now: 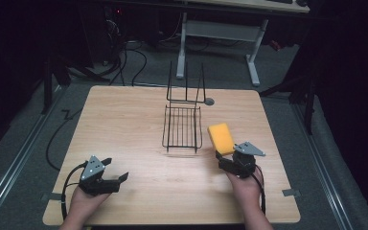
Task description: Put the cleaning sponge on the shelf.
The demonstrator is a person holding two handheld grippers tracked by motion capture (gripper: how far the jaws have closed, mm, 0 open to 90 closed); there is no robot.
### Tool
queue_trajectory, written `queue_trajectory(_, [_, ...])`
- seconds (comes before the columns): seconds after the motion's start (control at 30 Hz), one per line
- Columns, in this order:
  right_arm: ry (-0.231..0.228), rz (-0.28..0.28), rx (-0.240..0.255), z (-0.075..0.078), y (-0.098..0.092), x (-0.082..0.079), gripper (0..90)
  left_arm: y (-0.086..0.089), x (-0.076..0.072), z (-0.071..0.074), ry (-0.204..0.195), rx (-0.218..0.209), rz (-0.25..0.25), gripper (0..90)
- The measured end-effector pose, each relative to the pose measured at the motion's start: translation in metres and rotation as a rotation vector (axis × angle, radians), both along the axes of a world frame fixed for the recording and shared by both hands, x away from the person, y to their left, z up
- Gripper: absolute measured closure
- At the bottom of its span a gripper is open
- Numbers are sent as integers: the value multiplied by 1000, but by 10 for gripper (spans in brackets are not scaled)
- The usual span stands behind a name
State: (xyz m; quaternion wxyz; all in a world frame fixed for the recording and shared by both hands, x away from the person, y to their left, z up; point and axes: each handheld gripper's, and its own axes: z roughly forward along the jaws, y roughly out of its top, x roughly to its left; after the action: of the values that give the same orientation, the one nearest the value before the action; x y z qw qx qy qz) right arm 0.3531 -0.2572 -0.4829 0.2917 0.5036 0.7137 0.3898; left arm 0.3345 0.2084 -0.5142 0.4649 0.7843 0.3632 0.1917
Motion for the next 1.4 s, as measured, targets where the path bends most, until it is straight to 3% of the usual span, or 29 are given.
queue_trajectory(0.67, [-40, 16, 30, 15, 21, 18, 256, 0, 0, 0, -1, -4, 2, 139])
queue_trajectory(1.4, [-40, 69, 45, 12, 65, 43, 257, -1, 1, 2, -9, -8, -6, 139])
